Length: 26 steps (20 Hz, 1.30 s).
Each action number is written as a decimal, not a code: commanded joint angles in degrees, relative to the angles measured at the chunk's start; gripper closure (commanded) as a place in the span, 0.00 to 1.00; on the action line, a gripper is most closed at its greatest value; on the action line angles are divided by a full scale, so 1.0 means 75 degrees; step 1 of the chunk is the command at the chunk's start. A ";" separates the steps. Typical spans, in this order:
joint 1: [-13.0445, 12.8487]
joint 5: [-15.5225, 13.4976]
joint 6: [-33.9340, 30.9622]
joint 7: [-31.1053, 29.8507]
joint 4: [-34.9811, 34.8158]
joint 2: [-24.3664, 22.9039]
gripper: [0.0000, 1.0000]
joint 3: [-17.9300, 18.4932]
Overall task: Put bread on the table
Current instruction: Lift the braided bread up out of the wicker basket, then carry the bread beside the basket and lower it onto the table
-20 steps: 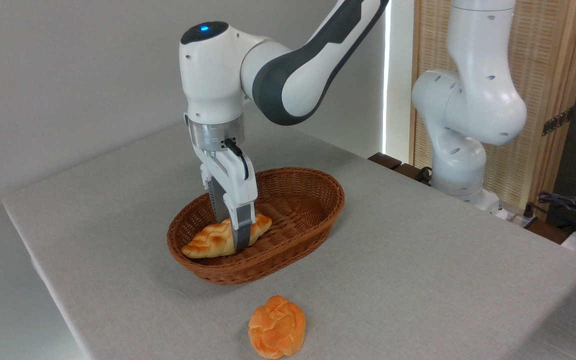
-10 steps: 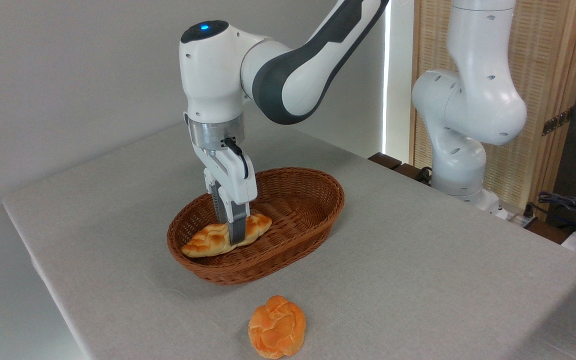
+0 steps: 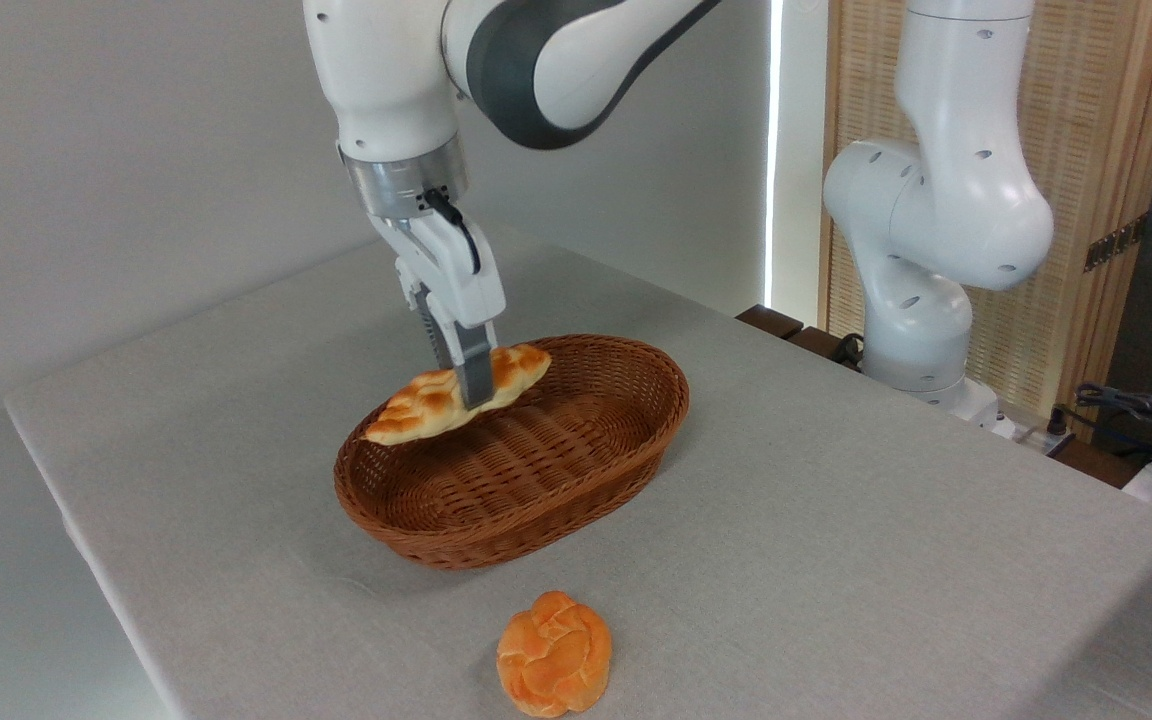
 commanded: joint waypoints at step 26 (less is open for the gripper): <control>0.0044 0.2843 -0.0693 0.2538 -0.0940 -0.0074 0.24 0.3159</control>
